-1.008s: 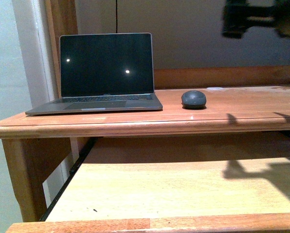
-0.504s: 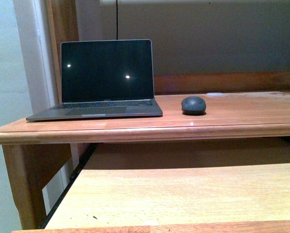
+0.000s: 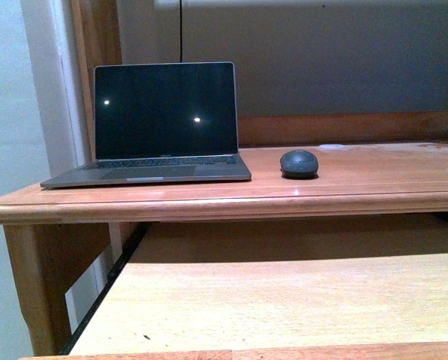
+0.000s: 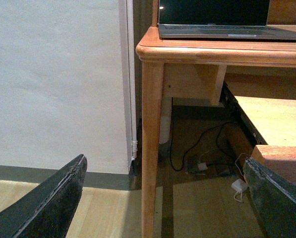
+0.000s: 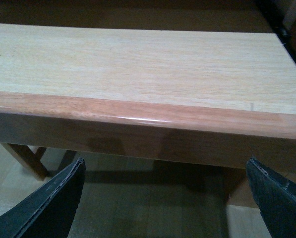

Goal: Place mouse

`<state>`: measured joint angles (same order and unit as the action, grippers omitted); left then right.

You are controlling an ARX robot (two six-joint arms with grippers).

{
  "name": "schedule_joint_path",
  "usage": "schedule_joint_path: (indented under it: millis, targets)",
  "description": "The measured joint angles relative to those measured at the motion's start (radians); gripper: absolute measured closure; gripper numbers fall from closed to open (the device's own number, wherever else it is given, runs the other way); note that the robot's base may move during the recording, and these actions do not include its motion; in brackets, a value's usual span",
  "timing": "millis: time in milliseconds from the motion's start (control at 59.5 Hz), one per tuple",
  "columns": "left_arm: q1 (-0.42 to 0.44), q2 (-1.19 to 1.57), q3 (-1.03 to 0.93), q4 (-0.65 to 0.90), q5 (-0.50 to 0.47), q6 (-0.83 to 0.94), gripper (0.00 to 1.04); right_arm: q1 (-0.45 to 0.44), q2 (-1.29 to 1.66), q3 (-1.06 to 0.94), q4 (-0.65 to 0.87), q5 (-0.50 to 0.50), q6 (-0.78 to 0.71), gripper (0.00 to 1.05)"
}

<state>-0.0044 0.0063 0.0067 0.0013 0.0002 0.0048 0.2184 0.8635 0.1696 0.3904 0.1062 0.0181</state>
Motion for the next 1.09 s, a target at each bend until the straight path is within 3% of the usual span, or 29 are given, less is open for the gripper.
schedule_joint_path:
  millis: [252,403,773,941,1092]
  targets:
    - [0.000,0.000,0.000,0.000,0.000,0.000,0.08,0.112,0.302,0.087,0.208,0.096,0.036,0.07]
    - [0.000,0.000,0.000,0.000,0.000,0.000,0.08,0.157,0.573,0.275,0.303,0.163,0.047,0.07]
    - [0.000,0.000,0.000,0.000,0.000,0.000,0.08,0.184,1.021,0.820,0.222,0.334,0.031,0.07]
    - [0.000,0.000,0.000,0.000,0.000,0.000,0.08,0.211,1.072,0.893,0.157,0.390,0.022,0.07]
    - [0.000,0.000,0.000,0.000,0.000,0.000,0.08,0.180,0.985,0.847,0.131,0.337,0.084,0.07]
